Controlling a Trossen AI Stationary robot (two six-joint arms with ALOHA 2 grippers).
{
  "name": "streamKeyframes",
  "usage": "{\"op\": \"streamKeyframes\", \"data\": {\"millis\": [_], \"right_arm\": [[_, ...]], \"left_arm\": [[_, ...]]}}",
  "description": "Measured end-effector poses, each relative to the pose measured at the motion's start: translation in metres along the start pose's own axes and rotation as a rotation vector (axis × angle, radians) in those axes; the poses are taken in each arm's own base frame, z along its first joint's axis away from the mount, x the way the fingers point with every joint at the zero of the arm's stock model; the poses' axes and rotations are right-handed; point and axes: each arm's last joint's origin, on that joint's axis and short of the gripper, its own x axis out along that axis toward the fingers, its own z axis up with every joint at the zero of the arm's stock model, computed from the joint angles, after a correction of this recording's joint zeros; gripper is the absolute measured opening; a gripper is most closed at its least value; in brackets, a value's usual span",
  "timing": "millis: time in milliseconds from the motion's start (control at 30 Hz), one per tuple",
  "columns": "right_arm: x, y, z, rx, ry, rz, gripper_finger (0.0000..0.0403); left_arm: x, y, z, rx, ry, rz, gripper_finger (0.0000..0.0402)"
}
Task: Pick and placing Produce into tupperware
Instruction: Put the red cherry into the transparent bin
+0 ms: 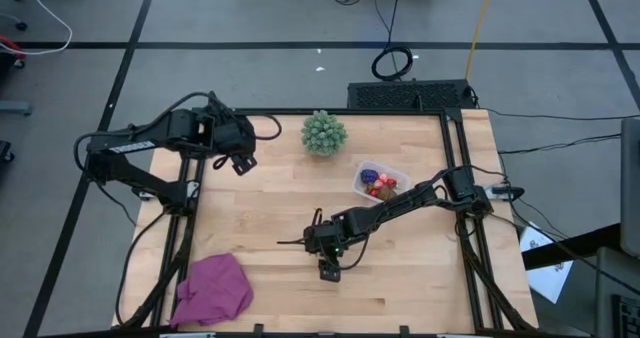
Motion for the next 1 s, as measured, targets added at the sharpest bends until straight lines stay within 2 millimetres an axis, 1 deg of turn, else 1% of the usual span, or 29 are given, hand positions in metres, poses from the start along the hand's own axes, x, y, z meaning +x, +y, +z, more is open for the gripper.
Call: {"op": "streamKeyframes", "data": {"millis": [633,900,1000], "right_arm": [[0.001,-0.001,-0.002,0.011,0.008,-0.028,0.0212],[0.009,-0.009,-0.014,0.039,0.002,-0.02,0.0212],[0.01,-0.009,-0.014,0.04,0.0,-0.019,0.0212]], "left_arm": [[-0.004,-0.006,-0.002,0.024,-0.013,-0.02,0.0312],[-0.004,-0.006,-0.002,0.024,-0.013,-0.02,0.0312],[-0.004,-0.006,-0.002,0.024,-0.013,-0.02,0.0312]]}}
